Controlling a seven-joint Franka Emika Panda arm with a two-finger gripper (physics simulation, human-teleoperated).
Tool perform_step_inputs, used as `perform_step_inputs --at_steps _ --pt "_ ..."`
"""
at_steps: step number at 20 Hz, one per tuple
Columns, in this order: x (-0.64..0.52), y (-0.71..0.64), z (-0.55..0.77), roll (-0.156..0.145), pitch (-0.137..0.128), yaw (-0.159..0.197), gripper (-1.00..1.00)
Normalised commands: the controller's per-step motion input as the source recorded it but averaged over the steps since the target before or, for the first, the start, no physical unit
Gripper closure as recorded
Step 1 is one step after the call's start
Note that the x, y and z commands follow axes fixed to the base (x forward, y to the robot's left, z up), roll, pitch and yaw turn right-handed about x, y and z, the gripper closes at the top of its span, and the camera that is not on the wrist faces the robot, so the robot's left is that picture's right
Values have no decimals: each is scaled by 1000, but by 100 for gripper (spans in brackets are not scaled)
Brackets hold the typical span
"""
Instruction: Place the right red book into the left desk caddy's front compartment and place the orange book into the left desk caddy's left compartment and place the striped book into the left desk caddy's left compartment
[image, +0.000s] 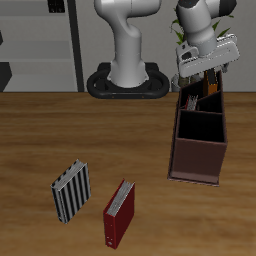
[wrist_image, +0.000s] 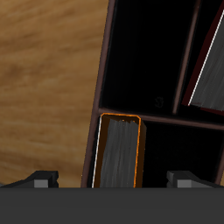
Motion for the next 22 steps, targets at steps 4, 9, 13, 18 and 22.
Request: perform_step_inputs --at_steps 4,9,13,18,22 --pt "-152 32 191 19 -34 -37 -100" --pt "-184 25 204 13 -28 -19 -100" --pt "-235 -21 133 -1 -18 -10 -100" --pt "-436 120 22 3 -17 -3 -100" --pt "-380 122 -68 20 21 2 -100"
